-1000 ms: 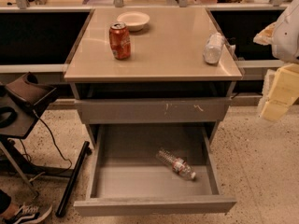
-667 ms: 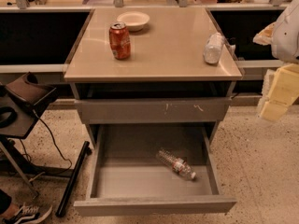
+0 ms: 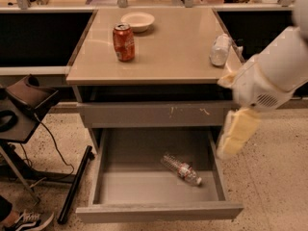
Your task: Pick water bottle from middle drawer and place on counter
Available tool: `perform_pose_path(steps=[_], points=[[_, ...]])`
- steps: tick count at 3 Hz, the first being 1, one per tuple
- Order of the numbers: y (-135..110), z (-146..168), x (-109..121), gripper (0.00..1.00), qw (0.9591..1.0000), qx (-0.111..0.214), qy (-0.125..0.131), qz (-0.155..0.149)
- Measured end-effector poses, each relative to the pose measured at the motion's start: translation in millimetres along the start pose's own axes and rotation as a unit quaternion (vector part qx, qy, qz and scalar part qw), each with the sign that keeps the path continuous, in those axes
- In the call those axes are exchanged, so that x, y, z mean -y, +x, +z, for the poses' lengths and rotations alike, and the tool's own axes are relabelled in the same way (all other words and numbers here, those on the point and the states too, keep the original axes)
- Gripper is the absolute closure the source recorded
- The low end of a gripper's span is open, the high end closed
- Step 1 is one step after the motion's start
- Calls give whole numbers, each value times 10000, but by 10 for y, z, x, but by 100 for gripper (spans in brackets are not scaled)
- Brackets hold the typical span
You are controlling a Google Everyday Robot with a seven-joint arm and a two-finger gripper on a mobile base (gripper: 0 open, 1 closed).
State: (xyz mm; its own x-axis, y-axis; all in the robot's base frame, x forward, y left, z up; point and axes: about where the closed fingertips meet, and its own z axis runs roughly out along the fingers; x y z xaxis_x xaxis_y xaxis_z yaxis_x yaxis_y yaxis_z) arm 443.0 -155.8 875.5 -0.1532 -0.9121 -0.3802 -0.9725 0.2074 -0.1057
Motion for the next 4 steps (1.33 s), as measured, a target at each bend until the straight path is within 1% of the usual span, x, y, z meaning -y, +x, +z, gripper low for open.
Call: perform_pose_path(steps=[1, 2, 3, 4], points=[[-50, 964, -20, 0, 9980, 443, -402, 194], [-124, 1696, 193, 0, 9962, 567, -476, 463], [-108, 2284, 432, 0, 9939, 375, -552, 876], [-129, 2309, 402, 0, 9932, 367, -601, 929]])
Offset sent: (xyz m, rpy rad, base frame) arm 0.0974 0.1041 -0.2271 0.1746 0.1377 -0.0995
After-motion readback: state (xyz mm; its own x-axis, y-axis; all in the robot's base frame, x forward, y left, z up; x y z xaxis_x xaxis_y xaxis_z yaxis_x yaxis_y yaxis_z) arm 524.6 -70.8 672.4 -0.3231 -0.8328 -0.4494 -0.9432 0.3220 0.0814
